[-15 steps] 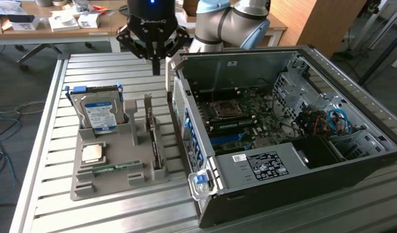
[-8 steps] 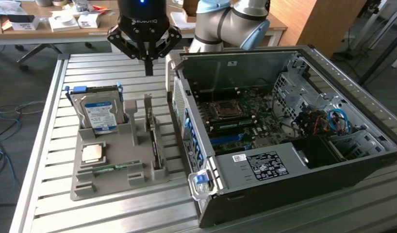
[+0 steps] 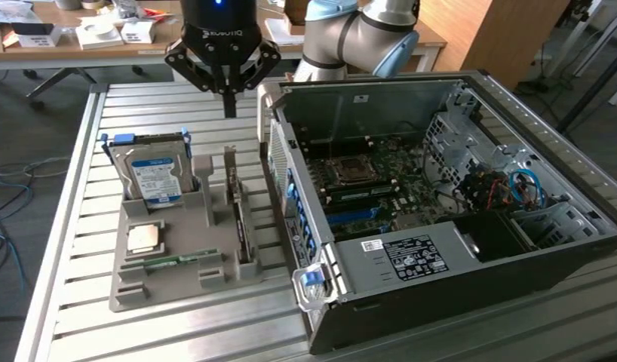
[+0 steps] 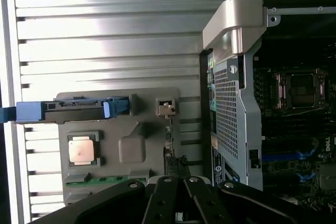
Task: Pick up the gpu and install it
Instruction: 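Reach for the gpu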
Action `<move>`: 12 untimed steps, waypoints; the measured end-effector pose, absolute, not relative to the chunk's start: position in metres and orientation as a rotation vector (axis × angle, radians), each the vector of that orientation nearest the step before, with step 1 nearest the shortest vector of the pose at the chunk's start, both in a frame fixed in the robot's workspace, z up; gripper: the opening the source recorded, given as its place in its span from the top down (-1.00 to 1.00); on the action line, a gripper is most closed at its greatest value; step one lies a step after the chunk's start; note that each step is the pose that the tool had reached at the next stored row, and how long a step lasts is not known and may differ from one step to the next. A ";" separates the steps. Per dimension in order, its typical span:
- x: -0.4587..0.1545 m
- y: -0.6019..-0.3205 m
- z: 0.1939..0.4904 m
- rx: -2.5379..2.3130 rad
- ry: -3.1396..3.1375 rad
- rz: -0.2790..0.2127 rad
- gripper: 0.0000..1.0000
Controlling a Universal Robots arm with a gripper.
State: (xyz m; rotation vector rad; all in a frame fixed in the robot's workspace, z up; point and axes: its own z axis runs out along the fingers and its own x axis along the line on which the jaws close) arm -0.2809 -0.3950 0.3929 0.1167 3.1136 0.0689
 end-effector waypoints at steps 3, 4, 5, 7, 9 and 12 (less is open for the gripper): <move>-0.281 -0.395 0.393 0.116 3.114 0.069 0.79; -0.282 -0.395 0.393 0.116 3.114 0.069 0.79; -0.282 -0.396 0.393 0.117 3.114 0.069 0.79; -0.282 -0.397 0.393 0.117 3.114 0.069 0.79; -0.282 -0.400 0.393 0.117 3.114 0.069 0.79; -0.282 -0.405 0.393 0.117 3.114 0.069 0.79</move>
